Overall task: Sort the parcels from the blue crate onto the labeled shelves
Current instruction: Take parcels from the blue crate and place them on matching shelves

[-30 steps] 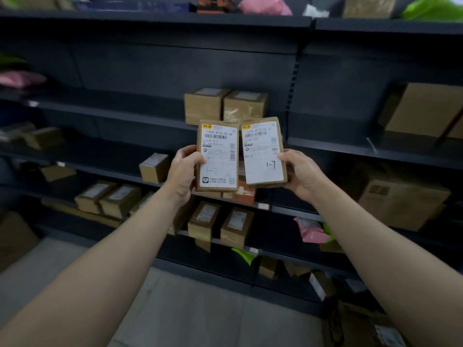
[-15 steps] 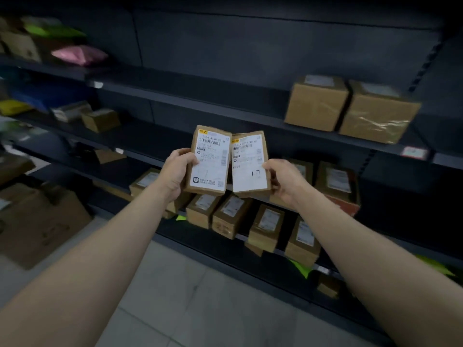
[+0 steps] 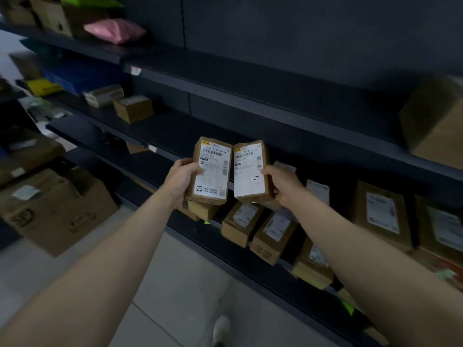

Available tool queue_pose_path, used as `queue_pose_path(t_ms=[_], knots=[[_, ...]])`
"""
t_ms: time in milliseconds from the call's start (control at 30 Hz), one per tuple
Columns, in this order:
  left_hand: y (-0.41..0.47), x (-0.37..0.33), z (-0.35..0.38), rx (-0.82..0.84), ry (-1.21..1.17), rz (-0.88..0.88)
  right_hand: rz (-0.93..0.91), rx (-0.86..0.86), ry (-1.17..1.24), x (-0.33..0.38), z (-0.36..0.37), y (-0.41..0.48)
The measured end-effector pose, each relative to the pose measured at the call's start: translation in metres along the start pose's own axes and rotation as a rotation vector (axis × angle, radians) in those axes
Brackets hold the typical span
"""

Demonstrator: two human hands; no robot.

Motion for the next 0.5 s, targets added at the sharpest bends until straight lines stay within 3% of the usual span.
queue_pose_path(t_ms=[233, 500], knots=[[0.117, -0.010, 0.000, 0.006, 0.072, -0.076, 0.131, -0.051, 0.004, 0.028, 0.038, 0.101], [0.220, -0.005, 0.011, 0.073, 0.165, -0.178, 0.263, -0.132, 0.004, 0.033, 0.057, 0.158]])
Point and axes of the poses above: each hand's wrist, its own y-axis towards the middle knuckle, its own z-axis out of the palm, x = y × z, the point moved 4 cm from there along y, towards the middle knuckle, and after that the axes turned 12 degrees about -y, right-handed, at the moved point
